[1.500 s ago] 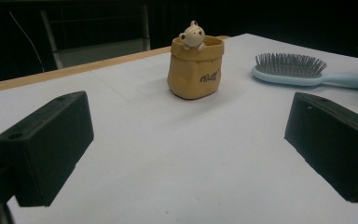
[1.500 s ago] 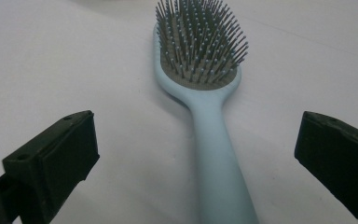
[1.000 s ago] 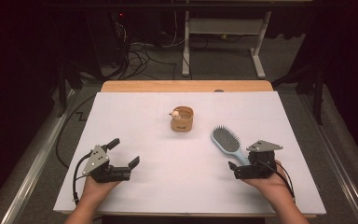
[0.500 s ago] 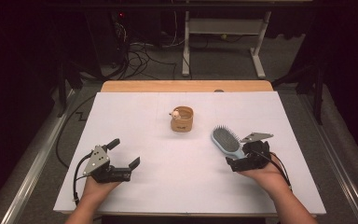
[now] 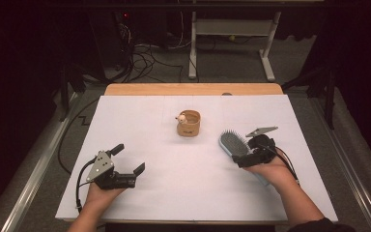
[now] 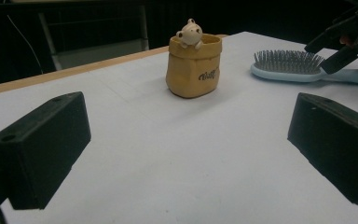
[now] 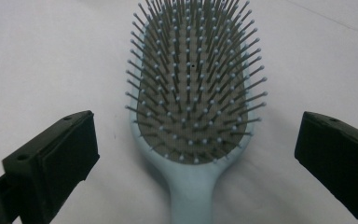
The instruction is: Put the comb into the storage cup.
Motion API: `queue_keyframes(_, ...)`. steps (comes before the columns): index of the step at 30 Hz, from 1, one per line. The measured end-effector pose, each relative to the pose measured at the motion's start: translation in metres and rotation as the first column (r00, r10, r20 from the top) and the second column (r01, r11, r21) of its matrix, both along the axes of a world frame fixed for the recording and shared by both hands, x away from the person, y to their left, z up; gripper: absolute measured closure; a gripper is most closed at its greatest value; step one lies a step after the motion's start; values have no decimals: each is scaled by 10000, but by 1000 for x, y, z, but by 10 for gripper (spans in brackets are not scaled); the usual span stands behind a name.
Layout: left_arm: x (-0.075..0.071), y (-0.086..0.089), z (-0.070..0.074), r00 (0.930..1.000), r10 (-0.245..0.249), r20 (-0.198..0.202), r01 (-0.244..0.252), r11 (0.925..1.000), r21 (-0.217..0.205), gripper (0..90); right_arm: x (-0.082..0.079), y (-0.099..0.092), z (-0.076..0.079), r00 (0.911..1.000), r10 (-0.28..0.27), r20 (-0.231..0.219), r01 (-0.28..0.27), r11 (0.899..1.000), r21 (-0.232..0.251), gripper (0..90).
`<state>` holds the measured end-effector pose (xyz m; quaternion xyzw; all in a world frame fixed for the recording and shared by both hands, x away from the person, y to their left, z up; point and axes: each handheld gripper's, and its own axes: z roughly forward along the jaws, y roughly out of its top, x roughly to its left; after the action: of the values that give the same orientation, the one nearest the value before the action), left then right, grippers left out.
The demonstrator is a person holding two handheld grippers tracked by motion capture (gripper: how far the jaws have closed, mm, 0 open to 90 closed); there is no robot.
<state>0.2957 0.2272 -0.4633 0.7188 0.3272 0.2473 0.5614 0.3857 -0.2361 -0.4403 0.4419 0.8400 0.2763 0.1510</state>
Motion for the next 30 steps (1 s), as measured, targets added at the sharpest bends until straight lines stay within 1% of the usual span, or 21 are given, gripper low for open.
queue_keyframes(6, 0, 0, 0, 10000, 10, -19, -10, 10000, 18, 0, 15, 6, 1, 9993, 149, -331, -156, 9997, -210, 3)
queue_keyframes(9, 0, 0, 0, 10000, 9, 0, -9, 10000, 11, 0, 22, 12, 1, 9989, 202, -430, -220, 9988, -433, 3)
queue_keyframes(12, 0, 1, 0, 10000, 21, 19, -21, 10000, -12, 0, 25, 16, 1, 9986, 178, -499, -202, 9986, -495, 3)
queue_keyframes(13, 0, 1, 0, 10000, 26, 10, -26, 10000, -43, 0, 29, 20, 0, 9977, 246, -630, -289, 9972, -685, 3)
queue_keyframes(18, 0, 1, 0, 10000, 40, -6, -40, 10000, -39, 0, 32, 24, -4, 9964, 264, -803, -330, 9961, -820, 5)
queue_keyframes(19, 0, 2, 1, 10000, 86, 19, -86, 9999, -58, 0, 35, 26, -7, 9950, 284, -962, -375, 9948, -943, 5)
queue_keyframes(24, 0, 2, 1, 10000, 94, 13, -94, 9999, -73, 1, 39, 28, -12, 9932, 108, -1158, -242, 9931, -1147, 29)
queue_keyframes(25, 0, 2, 0, 10000, 89, 7, -89, 9999, -66, 1, 40, 27, -12, 9923, 104, -1237, -254, 9923, -1210, 37)
queue_keyframes(28, 0, 1, 0, 10000, 96, 19, -95, 9999, -53, 1, 40, 28, -12, 9923, 86, -1237, -237, 9923, -1212, 69)
queue_keyframes(30, 0, 2, 1, 9999, 149, 42, -149, 9999, -55, 1, 40, 28, -13, 9915, 82, -1302, -253, 9912, -1302, 93)
